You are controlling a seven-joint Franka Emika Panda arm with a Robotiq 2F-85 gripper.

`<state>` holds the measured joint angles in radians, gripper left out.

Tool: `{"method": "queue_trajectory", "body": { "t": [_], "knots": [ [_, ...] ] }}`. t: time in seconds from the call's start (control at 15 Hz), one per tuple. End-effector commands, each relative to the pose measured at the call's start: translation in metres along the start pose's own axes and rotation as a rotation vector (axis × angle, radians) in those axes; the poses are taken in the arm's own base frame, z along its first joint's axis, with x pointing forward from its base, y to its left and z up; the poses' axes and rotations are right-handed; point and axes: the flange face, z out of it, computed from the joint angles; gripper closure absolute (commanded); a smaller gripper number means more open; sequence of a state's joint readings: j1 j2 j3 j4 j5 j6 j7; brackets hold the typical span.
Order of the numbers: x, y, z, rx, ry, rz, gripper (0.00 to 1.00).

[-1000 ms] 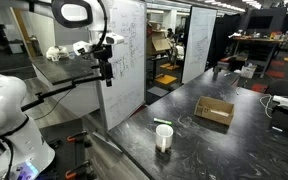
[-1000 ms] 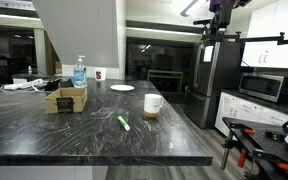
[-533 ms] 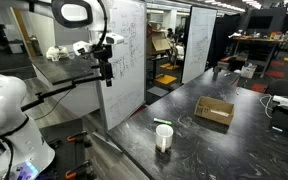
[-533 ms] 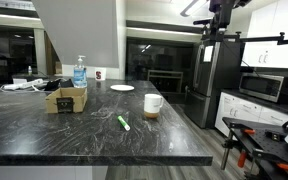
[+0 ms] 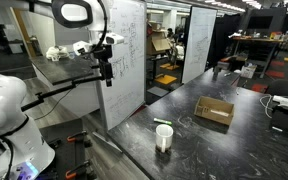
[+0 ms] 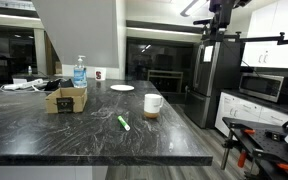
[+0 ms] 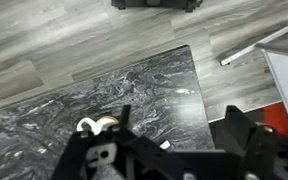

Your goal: Place the green marker inside the white mug

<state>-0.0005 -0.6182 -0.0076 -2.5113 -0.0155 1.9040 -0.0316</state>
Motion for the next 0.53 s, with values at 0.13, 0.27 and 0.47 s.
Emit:
{"method": "queue_trajectory", "body": {
  "t": [0.13,0.27,0.47],
  "knots": [
    [0.010,-0.004,0.003,0.003,0.002,0.004,0.00],
    [0.021,-0.010,0.007,0.022,0.012,0.009,0.00],
    [0.044,-0.026,0.017,0.039,0.034,0.026,0.00]
  ]
}}
